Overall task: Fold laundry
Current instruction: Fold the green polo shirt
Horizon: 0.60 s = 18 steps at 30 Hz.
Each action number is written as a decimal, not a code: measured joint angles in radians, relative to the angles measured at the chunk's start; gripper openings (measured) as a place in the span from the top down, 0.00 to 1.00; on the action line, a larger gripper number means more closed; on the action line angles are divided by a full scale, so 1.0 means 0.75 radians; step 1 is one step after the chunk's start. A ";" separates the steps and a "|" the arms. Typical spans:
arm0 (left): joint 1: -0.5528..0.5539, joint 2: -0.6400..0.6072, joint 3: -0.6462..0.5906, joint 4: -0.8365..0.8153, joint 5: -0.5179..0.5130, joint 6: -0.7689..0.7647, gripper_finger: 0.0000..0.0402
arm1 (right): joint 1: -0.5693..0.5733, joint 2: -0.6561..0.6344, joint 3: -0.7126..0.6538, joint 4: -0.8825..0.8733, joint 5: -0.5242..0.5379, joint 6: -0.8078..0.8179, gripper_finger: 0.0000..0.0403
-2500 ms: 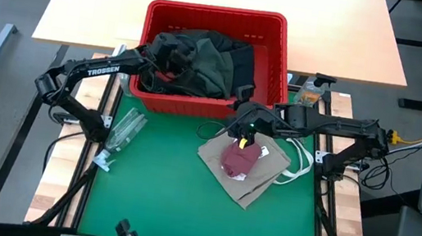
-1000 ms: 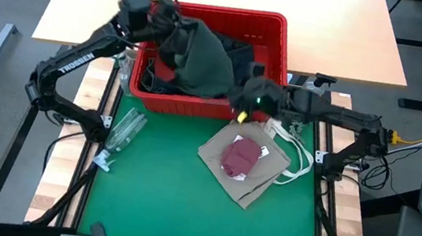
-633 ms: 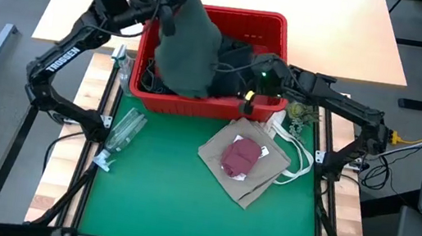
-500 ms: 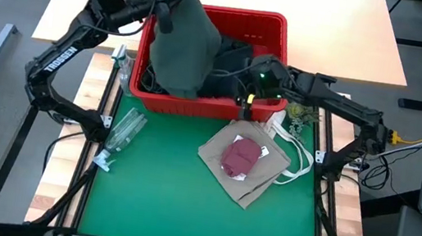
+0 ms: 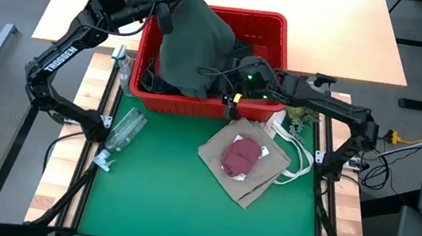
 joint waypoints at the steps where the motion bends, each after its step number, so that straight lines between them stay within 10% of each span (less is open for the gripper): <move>1: 0.000 0.000 0.000 -0.001 0.000 -0.001 1.00 | 0.000 0.006 -0.001 0.013 0.004 0.012 0.65; 18: 0.000 0.001 0.000 -0.058 0.001 0.001 1.00 | 0.000 0.028 -0.001 0.236 0.087 0.145 0.65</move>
